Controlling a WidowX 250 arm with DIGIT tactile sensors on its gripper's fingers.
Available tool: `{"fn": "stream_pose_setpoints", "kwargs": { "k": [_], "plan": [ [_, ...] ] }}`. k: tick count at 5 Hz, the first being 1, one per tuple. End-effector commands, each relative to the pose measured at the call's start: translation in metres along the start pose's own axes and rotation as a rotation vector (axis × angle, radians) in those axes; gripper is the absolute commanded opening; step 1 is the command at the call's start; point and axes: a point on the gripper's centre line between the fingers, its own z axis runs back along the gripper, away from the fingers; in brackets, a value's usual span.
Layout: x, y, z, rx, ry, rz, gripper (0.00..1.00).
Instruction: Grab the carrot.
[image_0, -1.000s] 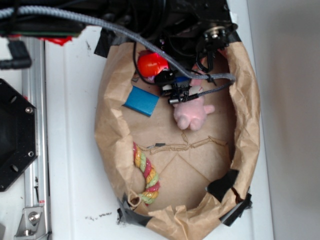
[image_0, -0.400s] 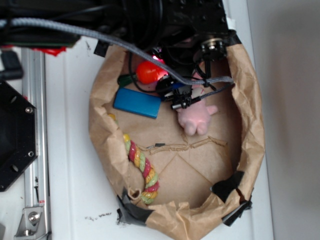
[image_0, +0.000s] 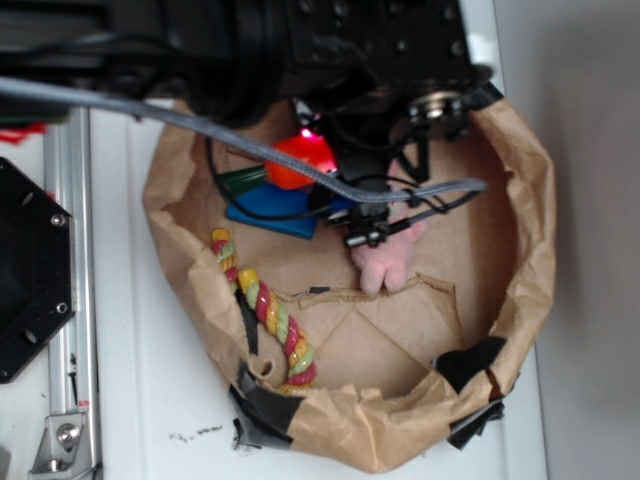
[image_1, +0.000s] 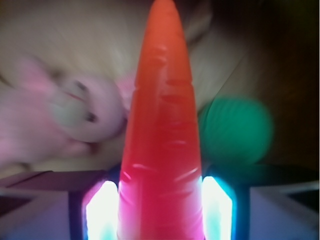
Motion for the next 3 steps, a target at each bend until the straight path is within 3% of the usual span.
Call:
{"fn": "stream_pose_setpoints", "kwargs": {
  "k": [1,3],
  "plan": [
    [-0.011,-0.017,0.116,-0.045,-0.141,-0.079,0.00],
    [-0.027,-0.022,0.114,-0.039,-0.148,-0.122,0.00]
  ]
}}
